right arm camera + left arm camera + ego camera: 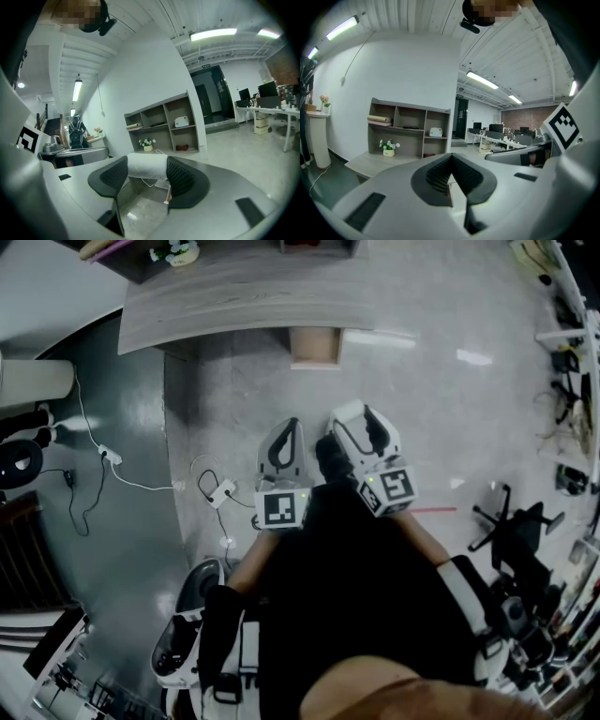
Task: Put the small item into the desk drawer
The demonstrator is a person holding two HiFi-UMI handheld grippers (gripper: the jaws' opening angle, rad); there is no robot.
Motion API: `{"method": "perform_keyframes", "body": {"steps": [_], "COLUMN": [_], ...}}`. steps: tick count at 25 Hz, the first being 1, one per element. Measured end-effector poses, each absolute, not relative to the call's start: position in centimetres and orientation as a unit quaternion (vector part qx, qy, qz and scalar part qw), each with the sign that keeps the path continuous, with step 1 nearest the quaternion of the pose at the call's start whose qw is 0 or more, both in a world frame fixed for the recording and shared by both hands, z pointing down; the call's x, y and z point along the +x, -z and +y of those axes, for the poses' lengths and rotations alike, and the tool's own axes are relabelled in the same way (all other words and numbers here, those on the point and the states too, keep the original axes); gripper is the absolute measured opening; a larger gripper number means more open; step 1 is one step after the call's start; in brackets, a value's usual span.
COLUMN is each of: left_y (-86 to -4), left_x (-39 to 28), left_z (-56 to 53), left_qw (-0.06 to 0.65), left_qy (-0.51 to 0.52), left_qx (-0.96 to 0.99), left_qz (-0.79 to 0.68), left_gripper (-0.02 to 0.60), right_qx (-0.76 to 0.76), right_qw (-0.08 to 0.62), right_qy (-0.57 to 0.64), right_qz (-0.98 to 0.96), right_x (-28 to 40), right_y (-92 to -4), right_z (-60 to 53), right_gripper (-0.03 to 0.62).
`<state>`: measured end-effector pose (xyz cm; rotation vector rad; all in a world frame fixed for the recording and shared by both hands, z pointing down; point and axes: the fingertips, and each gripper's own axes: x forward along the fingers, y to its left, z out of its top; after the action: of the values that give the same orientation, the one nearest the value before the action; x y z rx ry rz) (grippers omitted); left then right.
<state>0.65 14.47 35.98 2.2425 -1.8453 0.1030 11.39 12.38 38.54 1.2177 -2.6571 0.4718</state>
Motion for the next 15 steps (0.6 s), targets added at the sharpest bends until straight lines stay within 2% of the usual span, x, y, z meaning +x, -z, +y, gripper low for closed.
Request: {"method": "perform_keyframes", "body": {"steps": [15], "left_y": [-37.8], "left_x": [2.5], "left_z": [4.2], "left_qw": [0.140], "left_qy": [-0.057], "left_qx": [0.740], "left_qz": [-0.655], "left_gripper": [-0.003], "right_qx": [0.380], "right_qw": [0.087], "right_qy": [-0.181], "right_qz": [-0.903], "right_x": [13.1], "right_y": [-40.5], "right_z": [1.2], "right_gripper": [0.259]}}
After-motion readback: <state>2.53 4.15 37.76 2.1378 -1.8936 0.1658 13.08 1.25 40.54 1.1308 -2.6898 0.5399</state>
